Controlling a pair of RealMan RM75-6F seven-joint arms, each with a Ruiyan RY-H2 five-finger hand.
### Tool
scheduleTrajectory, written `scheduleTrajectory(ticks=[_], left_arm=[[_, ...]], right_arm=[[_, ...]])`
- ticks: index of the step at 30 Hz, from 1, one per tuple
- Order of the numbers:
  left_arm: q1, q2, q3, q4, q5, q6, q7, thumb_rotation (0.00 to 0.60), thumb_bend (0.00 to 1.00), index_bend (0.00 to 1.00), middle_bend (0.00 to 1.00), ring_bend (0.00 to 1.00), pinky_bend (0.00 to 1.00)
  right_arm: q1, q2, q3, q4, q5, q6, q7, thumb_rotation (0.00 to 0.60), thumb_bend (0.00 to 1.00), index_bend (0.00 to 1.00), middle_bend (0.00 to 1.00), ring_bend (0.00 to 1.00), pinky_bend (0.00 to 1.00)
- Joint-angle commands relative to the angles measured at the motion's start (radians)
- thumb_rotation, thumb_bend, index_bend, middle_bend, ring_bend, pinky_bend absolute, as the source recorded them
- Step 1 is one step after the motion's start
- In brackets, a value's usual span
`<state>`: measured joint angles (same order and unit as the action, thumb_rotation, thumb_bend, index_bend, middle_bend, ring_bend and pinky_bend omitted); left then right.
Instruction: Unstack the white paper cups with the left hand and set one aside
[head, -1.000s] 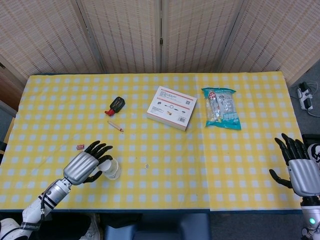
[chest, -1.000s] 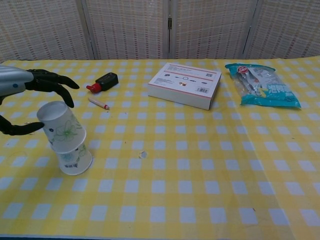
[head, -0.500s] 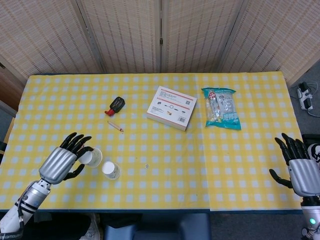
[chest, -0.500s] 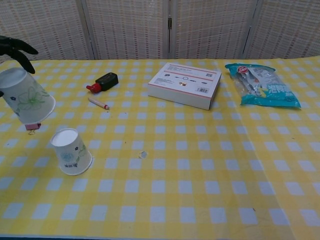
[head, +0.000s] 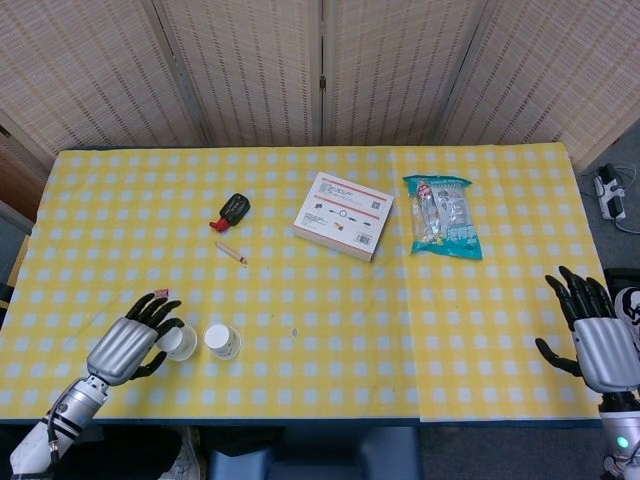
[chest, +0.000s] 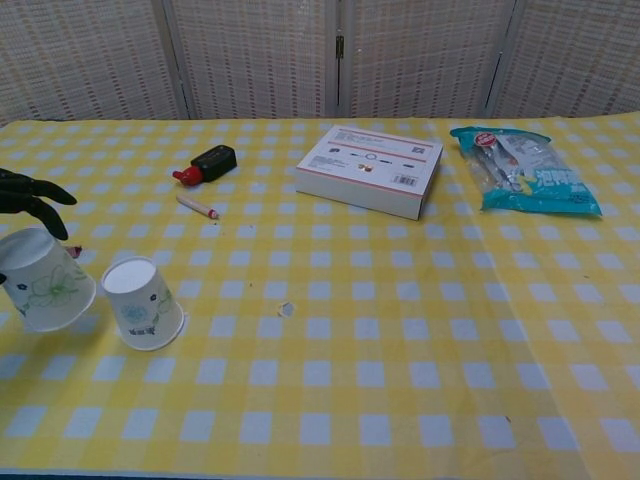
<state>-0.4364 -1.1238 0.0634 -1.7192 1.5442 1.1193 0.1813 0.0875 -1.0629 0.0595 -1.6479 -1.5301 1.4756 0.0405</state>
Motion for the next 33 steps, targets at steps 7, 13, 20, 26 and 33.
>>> scheduleTrajectory(ticks=[7, 13, 20, 26, 33], left_arm=[[-0.006, -0.088, -0.012, 0.087, 0.001, -0.013, 0.007, 0.600, 0.49, 0.35, 0.13, 0.10, 0.00], [-0.006, -0.109, -0.013, 0.114, -0.010, -0.021, 0.017, 0.600, 0.49, 0.34, 0.13, 0.10, 0.00], [-0.005, -0.120, -0.012, 0.119, -0.024, -0.033, 0.033, 0.600, 0.49, 0.29, 0.13, 0.09, 0.00], [-0.006, -0.120, -0.012, 0.109, -0.036, -0.043, 0.048, 0.600, 0.49, 0.23, 0.13, 0.08, 0.00], [0.004, -0.098, -0.018, 0.076, -0.040, -0.019, 0.042, 0.600, 0.49, 0.18, 0.13, 0.07, 0.00]], right_arm=[[-0.007, 0.001, -0.003, -0.004, 0.002, 0.007, -0.002, 0.600, 0.30, 0.00, 0.00, 0.00, 0.00], [-0.010, 0.002, -0.004, -0.004, 0.004, 0.009, -0.002, 0.600, 0.30, 0.00, 0.00, 0.00, 0.00], [-0.008, 0.002, -0.004, -0.006, 0.005, 0.005, -0.003, 0.600, 0.30, 0.00, 0.00, 0.00, 0.00], [-0.009, 0.002, -0.003, -0.006, 0.009, 0.002, -0.002, 0.600, 0.30, 0.00, 0.00, 0.00, 0.00], [-0.008, 0.004, -0.002, -0.003, 0.015, -0.004, 0.003, 0.600, 0.30, 0.00, 0.00, 0.00, 0.00]])
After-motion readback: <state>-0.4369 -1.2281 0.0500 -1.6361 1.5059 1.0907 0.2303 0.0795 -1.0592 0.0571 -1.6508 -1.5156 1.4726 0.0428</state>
